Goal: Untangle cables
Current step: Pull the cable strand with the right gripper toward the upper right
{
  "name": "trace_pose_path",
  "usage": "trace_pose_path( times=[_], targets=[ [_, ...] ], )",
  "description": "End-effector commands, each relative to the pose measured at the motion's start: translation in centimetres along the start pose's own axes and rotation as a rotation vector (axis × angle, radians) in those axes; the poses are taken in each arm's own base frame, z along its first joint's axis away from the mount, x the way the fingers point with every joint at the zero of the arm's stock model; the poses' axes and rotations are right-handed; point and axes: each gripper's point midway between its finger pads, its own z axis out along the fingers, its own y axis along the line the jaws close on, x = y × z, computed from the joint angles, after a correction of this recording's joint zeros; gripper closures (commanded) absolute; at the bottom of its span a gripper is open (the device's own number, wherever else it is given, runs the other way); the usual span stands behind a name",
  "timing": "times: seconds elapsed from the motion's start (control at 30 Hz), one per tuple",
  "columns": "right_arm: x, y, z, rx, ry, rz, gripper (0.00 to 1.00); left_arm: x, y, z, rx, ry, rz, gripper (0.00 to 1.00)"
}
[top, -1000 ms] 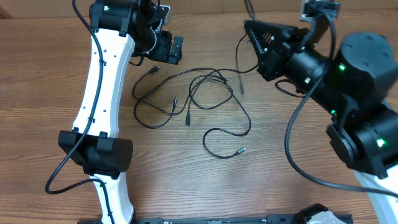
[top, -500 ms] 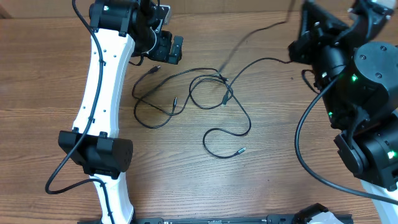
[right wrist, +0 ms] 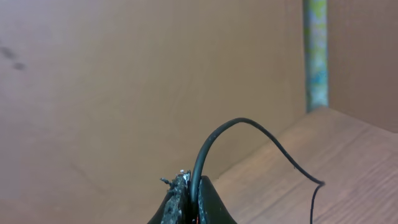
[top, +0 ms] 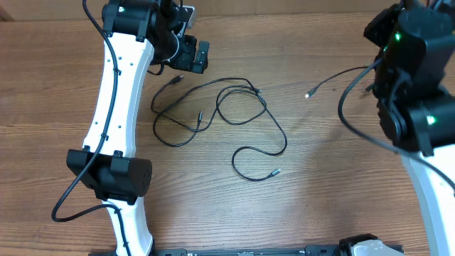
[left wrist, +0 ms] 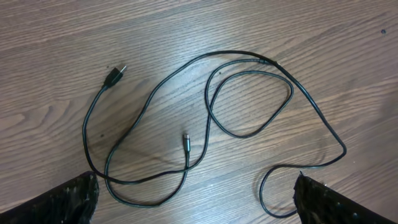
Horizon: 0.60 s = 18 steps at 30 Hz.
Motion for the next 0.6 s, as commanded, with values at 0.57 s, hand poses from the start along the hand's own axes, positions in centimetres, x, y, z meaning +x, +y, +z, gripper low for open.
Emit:
trace_pose_path(
  times=[0.57],
  targets=[
    [4.8,1.9,12.0,-0.108,0.074,0.035,0.96,-0.4,-0.6,-1.3,0.015,-0.038,0.026,0.0]
  ],
)
